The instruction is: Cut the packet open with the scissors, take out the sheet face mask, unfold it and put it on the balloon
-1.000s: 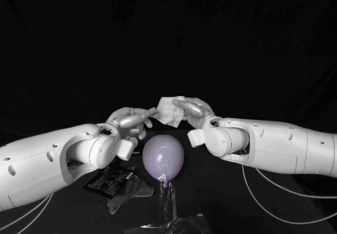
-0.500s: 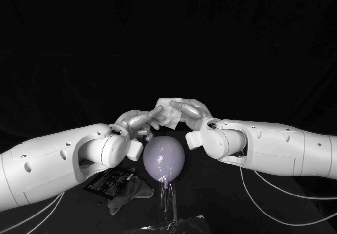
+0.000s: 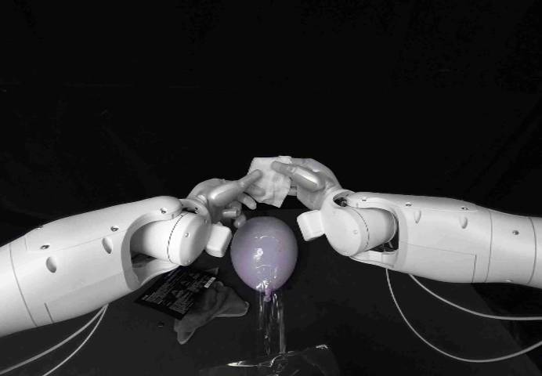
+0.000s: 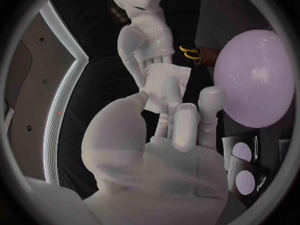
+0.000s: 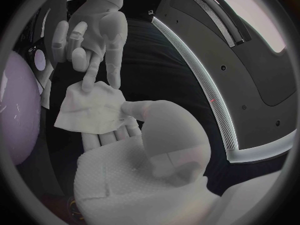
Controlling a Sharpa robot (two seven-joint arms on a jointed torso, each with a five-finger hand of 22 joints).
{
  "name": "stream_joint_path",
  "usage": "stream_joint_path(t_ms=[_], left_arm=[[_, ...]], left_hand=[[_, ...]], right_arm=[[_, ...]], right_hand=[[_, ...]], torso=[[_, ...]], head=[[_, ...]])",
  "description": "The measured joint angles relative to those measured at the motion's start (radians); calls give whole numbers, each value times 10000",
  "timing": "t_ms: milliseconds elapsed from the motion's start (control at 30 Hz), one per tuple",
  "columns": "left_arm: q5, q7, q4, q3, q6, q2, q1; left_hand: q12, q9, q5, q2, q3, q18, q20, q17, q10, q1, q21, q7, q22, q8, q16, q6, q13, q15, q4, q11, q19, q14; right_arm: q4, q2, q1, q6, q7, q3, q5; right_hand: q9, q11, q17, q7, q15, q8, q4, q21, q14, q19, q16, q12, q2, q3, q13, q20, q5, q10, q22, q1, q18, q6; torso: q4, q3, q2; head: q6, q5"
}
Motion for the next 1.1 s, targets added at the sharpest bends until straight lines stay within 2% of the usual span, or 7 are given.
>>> stream_joint_path(t_ms=[67,733,800,900,1100], left_arm=[[-24,-91,-4,3,-33,6,0],[-154,-365,-14,31,-154,48,5],[-155,-365,-12,33,-157,49,3],[-157,-365,-7,33,-157,53,3],[-157,-362,-3,34,-161,57,2]], left_hand=[[-1,1,0,17,-58,0,0,31,0,-66,1,-21,33,1,0,51,0,0,-7,0,0,0],[-44,-11,0,58,-138,-1,1,-40,34,-92,0,-24,49,-4,-1,89,-7,1,-28,-31,0,-2],[-45,-11,0,93,-138,0,1,-70,34,129,0,-26,50,-4,-1,91,-7,-3,-28,-31,0,-7],[-93,-29,0,263,-134,-2,-35,-106,34,451,0,-40,57,-4,-2,105,-8,-34,-33,-30,-37,-39],[-166,-78,0,514,374,-2,-35,-203,34,1392,0,-41,89,-81,-28,106,-25,-35,-116,-30,-36,-38]], right_arm=[[20,-6,-2,-7,2,-1,-15],[35,31,-6,-127,-34,-20,-153],[31,36,-4,-136,-38,-22,-159],[19,39,-4,-154,-43,-22,-169],[10,47,-5,-176,-50,-24,-185]], right_hand=[[0,0,0,0,0,0,0,0,0,0,0,0,0,0,0,1,0,0,1,0,-61,0],[3,0,-12,0,-1,0,-81,78,1,218,-55,0,0,27,0,-34,0,0,4,0,2,0],[8,0,-12,0,-37,0,-98,78,37,295,-56,0,0,11,0,-40,0,0,3,0,1,0],[17,0,-11,0,-2,0,-149,108,73,451,-56,0,4,14,0,-57,0,0,0,-4,3,0],[19,0,-20,0,-2,0,-149,155,73,469,-56,0,41,14,0,-71,0,0,-7,-41,3,0]], torso=[[0,-2,0],[-7,-2,-2],[-6,-3,-2],[-6,-3,-2],[-3,-4,-5]], head=[[-4,12],[-73,56],[-83,55],[-93,54],[-117,54]])
